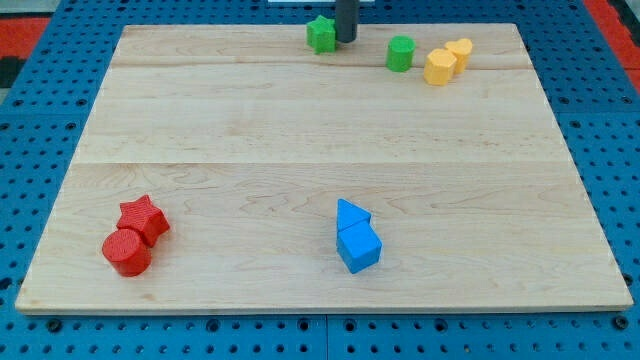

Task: Push the green circle below the green star

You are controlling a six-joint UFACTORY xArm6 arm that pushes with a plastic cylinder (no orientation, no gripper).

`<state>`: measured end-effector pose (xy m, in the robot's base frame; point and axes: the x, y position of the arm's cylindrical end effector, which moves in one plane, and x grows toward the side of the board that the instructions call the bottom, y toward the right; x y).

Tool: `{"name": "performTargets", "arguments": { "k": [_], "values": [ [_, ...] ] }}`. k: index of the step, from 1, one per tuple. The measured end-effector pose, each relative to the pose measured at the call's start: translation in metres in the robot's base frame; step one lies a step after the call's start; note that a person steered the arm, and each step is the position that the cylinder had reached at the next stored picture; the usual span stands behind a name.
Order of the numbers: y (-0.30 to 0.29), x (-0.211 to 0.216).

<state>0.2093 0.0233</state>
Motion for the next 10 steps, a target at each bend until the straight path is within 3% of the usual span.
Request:
{"name": "performTargets", "arguments": {
  "k": [2,3,4,5,10],
  "values": [
    [-0.009,-0.017],
    [0.024,-0.017],
    [0.101,-0.013],
    [0.125,0.007],
    [0.072,0.058]
  ]
}}
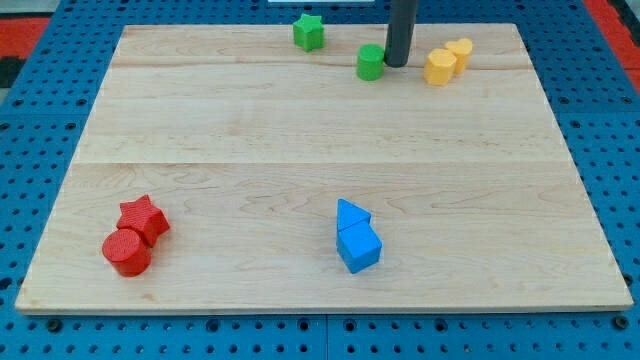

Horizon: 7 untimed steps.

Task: Push the green circle below the green star

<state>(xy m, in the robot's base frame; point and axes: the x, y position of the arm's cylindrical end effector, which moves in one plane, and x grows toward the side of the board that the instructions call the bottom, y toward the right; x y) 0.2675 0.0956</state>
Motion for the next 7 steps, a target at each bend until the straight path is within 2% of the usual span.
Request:
{"name": "performTargets", "arguments": {
  "k": [3,5,7],
  "values": [
    [-0.013,0.0],
    [-0.065,0.0],
    [-0.052,0.009]
  ]
}}
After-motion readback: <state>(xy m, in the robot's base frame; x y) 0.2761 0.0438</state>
